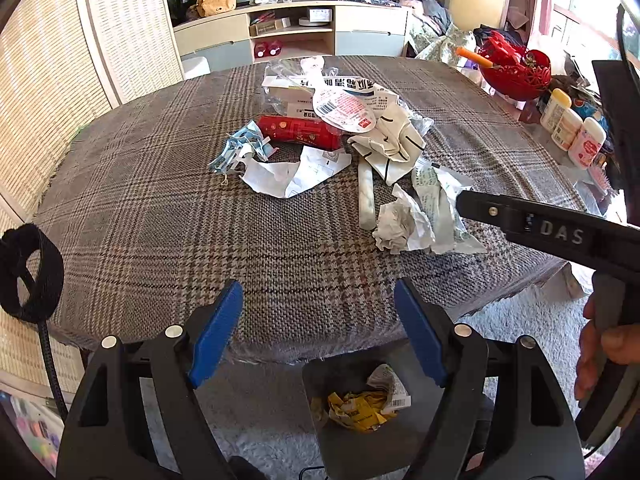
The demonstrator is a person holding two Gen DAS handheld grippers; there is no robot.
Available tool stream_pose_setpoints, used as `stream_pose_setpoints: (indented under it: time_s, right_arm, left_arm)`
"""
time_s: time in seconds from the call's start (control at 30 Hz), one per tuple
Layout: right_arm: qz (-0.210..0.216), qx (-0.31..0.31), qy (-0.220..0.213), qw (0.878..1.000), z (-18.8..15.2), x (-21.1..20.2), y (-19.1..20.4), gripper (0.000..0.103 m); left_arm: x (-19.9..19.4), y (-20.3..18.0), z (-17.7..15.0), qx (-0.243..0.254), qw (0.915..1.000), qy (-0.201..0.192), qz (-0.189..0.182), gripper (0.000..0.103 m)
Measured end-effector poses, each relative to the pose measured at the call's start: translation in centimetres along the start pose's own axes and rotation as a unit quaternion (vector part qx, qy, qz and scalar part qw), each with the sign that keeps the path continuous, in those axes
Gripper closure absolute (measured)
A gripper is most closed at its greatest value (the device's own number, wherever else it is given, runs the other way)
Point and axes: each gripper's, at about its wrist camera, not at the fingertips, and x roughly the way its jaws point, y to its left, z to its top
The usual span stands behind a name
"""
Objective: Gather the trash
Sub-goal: 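Grasp the crumpled tissue with the left tool while the right tool grasps the white wrapper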
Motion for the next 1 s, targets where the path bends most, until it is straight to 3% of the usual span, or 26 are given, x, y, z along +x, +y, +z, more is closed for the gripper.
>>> stream_pose_setpoints:
  time_s: [0.17, 0.53, 0.7, 0.83, 1.0]
  right_arm:
    - [0.001, 0.009, 0.015, 1.0, 0.5, 2.2, 0.2, 0.06]
    - [-0.027, -0.003, 0.019, 0.999, 1.3, 4.5, 0.9, 0.055]
    - [-0.047, -0.008, 0.006, 0.999, 1.8, 4.2, -0.4, 0.076]
    - [-0.069, -0.009, -0.001, 0.998, 2.5, 3.3, -2.7, 0.082]
    - [-0.064, 0.0, -0.002, 0.998, 2.9, 2.9, -4.6, 0.084]
  left_arm:
    - [0.9, 0.5, 0.7, -0.004, 1.0, -0.001, -0.009, 0.03]
    - [2.7, 0.9, 1.4, -0.006, 0.9997, 0.007, -0.024, 0.029]
    - [3.4, 0.0, 1.6, -0.001, 0.9994, 0.007, -0.032, 0.029]
    - [4.0, -0.9, 2.1, 0.002, 0.9992, 0.006, -0.04, 0.029]
    - [4.5, -2.3, 2.8, 0.007, 0.9988, 0.002, -0.049, 0.029]
